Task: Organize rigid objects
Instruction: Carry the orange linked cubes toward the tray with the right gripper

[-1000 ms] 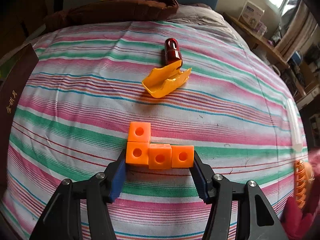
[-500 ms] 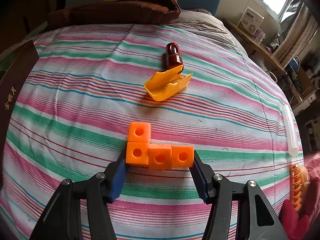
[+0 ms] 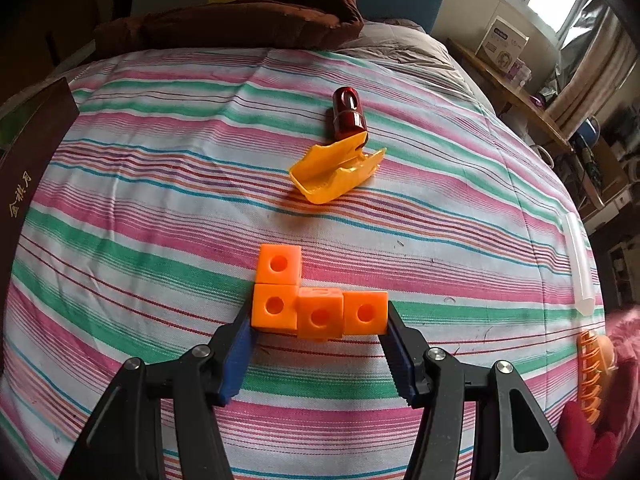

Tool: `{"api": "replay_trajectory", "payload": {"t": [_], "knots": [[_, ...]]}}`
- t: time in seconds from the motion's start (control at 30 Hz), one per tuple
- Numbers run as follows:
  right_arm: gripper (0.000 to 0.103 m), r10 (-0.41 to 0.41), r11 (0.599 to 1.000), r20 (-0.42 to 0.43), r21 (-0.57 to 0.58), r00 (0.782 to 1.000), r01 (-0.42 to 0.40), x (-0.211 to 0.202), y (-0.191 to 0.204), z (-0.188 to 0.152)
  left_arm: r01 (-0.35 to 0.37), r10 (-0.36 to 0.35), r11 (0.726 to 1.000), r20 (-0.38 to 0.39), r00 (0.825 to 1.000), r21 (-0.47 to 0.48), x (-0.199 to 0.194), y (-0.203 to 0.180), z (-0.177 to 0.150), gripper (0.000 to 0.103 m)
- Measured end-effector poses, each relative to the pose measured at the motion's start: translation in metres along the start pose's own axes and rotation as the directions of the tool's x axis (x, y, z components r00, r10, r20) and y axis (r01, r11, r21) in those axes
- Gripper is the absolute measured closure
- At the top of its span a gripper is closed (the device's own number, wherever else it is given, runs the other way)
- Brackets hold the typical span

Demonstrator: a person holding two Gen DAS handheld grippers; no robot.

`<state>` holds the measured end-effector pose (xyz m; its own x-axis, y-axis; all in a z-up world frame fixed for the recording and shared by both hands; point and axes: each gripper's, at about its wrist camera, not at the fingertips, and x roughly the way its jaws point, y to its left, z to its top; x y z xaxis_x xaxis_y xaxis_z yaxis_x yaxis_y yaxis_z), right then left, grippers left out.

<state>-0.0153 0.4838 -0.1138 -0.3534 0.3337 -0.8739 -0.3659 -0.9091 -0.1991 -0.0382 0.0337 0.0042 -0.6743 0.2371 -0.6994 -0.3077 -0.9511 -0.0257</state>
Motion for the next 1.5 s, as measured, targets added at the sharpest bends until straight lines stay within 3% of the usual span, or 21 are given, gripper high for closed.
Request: {"api": "replay_trajectory", "payload": {"t": [0.3, 0.63, 1.0, 1.27, 1.4, 1.5], "knots": [[0.044, 0.008, 1.0, -0.006, 0.011, 1.0, -0.008, 0.001, -0.001, 0.001, 0.027, -0.026, 0.998, -0.019, 0.999, 0.056, 0.006, -0.023, 0.0, 0.075], [0.044, 0.091, 0.993, -0.067, 0.076, 0.994, -0.086, 0.001, -0.006, 0.0, 0.07, -0.068, 0.993, -0.03, 0.997, 0.094, 0.008, -0.04, -0.003, 0.075], [0.044, 0.123, 0.992, -0.105, 0.03, 0.987, -0.121, -0.018, 0.017, -0.014, 0.072, -0.07, 0.992, -0.031, 0.997, 0.102, 0.01, -0.039, -0.014, 0.075], [0.044, 0.2, 0.98, 0.035, -0.011, 0.979, -0.2, -0.067, 0.055, -0.004, 0.058, -0.056, 0.994, -0.031, 0.998, 0.094, 0.008, -0.031, -0.02, 0.075], [0.044, 0.272, 0.962, 0.114, -0.058, 0.956, -0.267, -0.092, 0.083, 0.013, 0.055, -0.052, 0.995, -0.032, 0.998, 0.083, 0.008, -0.025, -0.022, 0.075], [0.044, 0.348, 0.936, 0.144, -0.108, 0.926, -0.335, -0.112, 0.119, 0.027, 0.05, -0.047, 0.996, -0.037, 0.998, 0.077, 0.009, -0.022, -0.023, 0.075]]}}
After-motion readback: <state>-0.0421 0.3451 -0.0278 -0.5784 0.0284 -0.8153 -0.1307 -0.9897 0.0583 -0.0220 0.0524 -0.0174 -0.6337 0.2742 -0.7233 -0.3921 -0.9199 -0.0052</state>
